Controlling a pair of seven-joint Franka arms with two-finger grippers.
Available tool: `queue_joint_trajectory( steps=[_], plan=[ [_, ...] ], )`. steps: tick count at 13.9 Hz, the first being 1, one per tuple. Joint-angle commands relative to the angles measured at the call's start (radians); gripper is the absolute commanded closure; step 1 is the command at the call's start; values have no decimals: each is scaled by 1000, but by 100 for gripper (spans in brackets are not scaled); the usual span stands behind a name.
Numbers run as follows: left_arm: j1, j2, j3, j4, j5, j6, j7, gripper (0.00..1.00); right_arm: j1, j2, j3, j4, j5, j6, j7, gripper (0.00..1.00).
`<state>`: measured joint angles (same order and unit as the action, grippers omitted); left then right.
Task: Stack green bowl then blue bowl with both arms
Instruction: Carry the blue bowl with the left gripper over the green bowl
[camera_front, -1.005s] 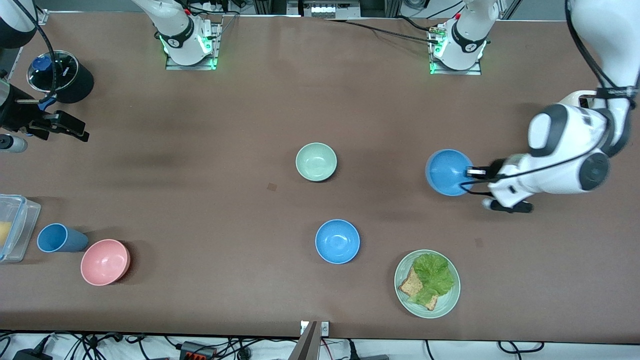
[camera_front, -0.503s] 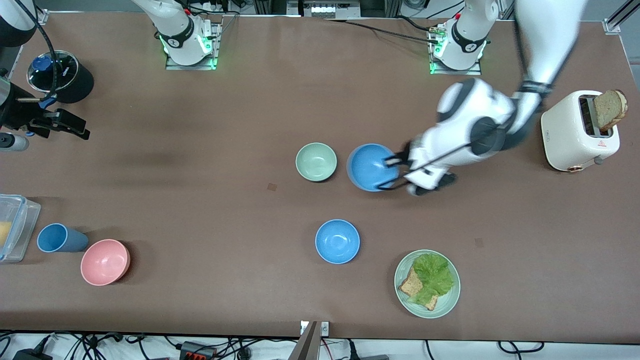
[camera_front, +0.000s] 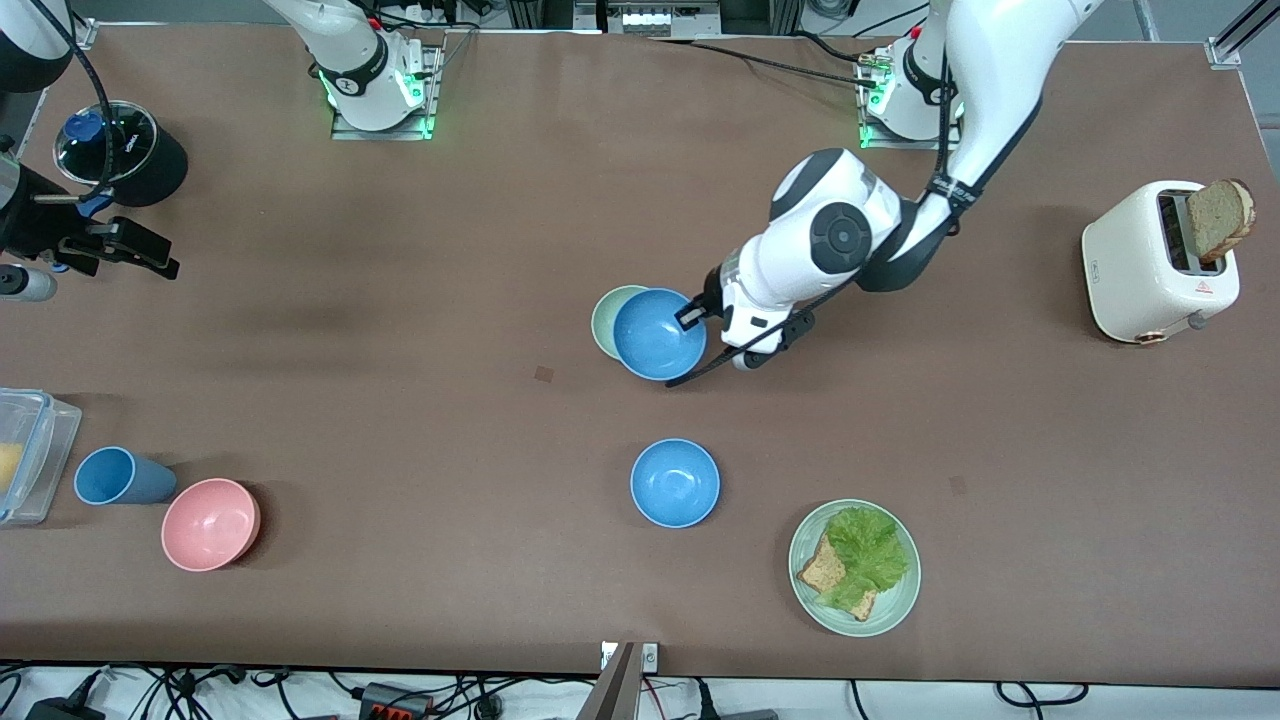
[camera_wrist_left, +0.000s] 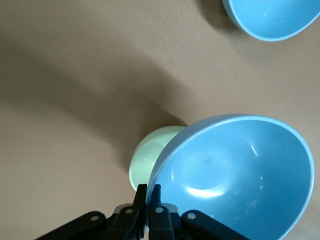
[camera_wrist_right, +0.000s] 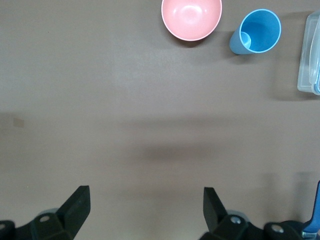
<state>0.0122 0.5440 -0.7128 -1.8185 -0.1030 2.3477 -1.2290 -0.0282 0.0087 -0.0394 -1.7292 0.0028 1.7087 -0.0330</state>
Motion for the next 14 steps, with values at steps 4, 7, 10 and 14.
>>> queue_joint_trajectory(
  steps=[4,7,10,14],
  plan=[
    [-41,-10,10,-102,-4,159,-82,100,-1,-19,7,-10,-24,0,5,0],
    [-66,-10,19,-134,3,200,-84,99,1,-19,7,-10,-27,8,5,0],
    [-95,-9,24,-136,11,202,-98,99,1,-19,7,-10,-27,22,5,0],
    [-147,-6,64,-136,74,203,-150,99,1,-19,7,-10,-27,19,5,0]
  ],
)
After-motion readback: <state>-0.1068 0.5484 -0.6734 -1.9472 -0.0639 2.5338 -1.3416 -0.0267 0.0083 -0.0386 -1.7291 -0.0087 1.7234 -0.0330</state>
